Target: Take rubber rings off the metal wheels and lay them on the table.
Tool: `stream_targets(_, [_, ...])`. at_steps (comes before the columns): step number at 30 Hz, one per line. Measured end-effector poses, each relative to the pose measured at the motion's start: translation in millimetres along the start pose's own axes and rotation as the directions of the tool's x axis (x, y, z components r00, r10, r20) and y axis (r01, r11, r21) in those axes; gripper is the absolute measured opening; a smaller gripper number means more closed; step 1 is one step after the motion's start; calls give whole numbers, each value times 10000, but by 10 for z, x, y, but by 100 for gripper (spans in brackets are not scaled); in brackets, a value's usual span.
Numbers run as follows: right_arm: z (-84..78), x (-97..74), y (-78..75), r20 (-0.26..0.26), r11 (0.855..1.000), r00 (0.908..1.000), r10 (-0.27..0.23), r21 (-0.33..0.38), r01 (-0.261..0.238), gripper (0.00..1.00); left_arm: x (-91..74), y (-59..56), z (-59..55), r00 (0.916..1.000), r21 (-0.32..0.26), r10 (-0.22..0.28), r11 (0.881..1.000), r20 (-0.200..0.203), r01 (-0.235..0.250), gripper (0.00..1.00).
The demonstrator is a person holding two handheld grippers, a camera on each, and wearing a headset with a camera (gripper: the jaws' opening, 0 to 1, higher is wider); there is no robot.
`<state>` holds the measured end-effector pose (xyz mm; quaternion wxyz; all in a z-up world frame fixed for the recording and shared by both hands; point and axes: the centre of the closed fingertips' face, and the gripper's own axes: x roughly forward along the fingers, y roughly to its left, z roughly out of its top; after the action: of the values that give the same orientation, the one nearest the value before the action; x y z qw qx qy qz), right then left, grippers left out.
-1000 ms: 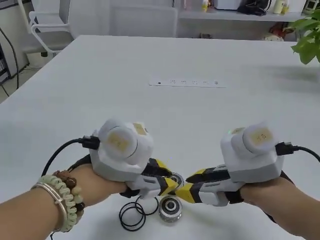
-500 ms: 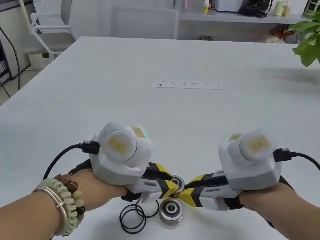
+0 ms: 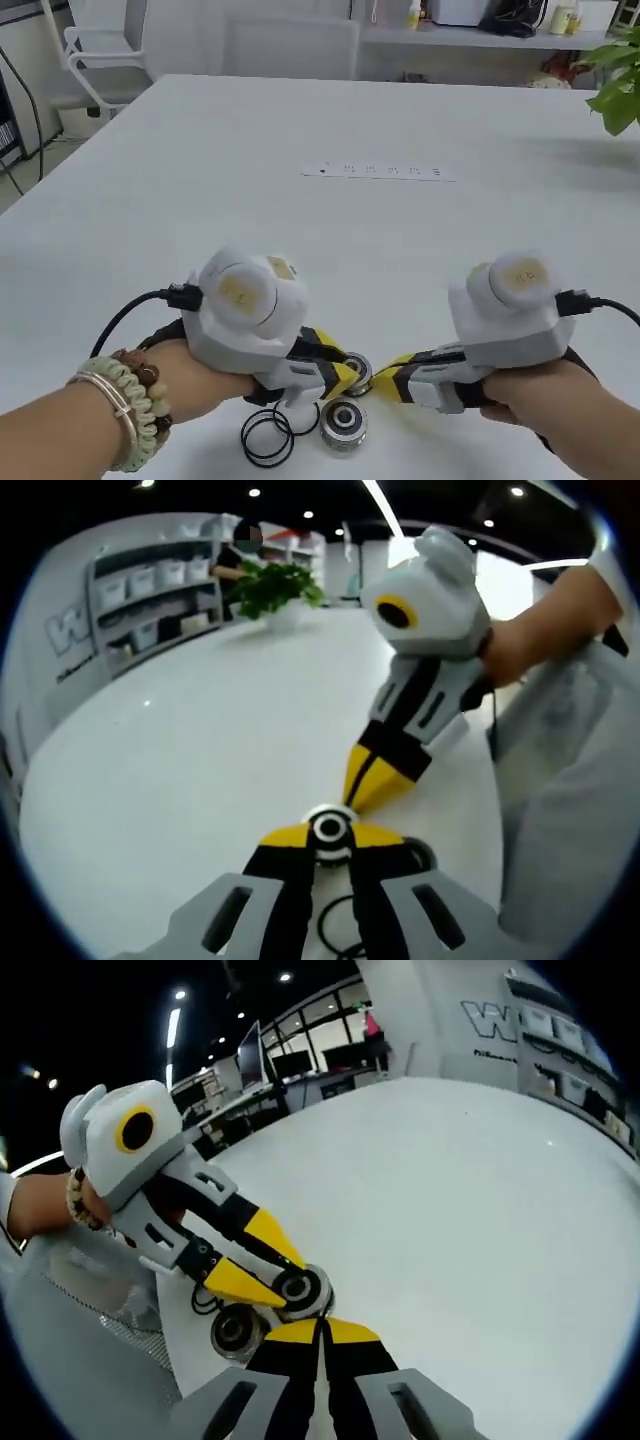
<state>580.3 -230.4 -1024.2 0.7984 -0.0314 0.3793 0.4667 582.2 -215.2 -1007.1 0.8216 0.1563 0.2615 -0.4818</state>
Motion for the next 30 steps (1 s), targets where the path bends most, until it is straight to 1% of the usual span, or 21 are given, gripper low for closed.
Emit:
stream_targets(3, [0, -18, 5, 100, 9972, 9999, 117, 732, -124, 0, -1, -6, 0, 10000, 59, -15, 10000, 7, 15, 14])
stream_targets(7, [39, -48, -4, 422, 9889, 9987, 274, 1451, -332, 0, -3, -5, 0, 10000, 90, -21, 10000, 1, 21, 14])
stream_targets(9, [65, -62, 3, 667, 9817, 9971, 358, 1845, -476, 0, -2, -7, 0, 10000, 81, -30, 10000, 8, 30, 14])
stream_targets(10, [113, -67, 12, 944, 9742, 9942, 508, 2145, -701, 0, -3, -7, 0, 10000, 79, -29, 10000, 5, 29, 14])
stream_targets(11, [113, -75, 16, 931, 9687, 9941, 547, 2364, -755, 0, -3, -6, -1, 10000, 63, -22, 10000, 1, 22, 14])
stream_targets(12, [92, -73, -8, 821, 9736, 9955, 480, 2189, -650, 0, -1, -7, -1, 10000, 31, -19, 10000, -7, 19, 14])
stream_targets(14, [102, -61, 31, 837, 9728, 9952, 517, 2209, -691, 0, 1, -8, -2, 10000, 191, 6, 9998, -82, -5, 13])
stream_targets(16, [113, -59, 68, 786, 9739, 9955, 522, 2164, -682, 0, 3, -7, -1, 9999, 220, 30, 9998, -130, -27, 13])
stream_targets(19, [113, -63, 93, 704, 9784, 9967, 403, 1996, -537, 0, 7, -2, -4, 9999, 282, 55, 9996, -158, -51, 13])
stream_targets(20, [117, -61, 101, 641, 9820, 9974, 328, 1835, -441, 0, 7, -2, -4, 9999, 265, 55, 9996, -151, -51, 13])
stream_targets(21, [125, -49, 73, 593, 9870, 9979, 248, 1569, -338, 0, 7, -1, -4, 9999, 249, 65, 9997, -140, -62, 13])
stream_targets(26, [130, -47, 59, 549, 9881, 9982, 222, 1511, -302, 0, 7, 3, -4, 9999, 215, 96, 9997, -115, -94, 13])
stream_targets(30, [144, -40, 85, 503, 9907, 9985, 200, 1333, -266, 0, 5, 3, -2, 9999, 226, 97, 9997, -111, -94, 13])
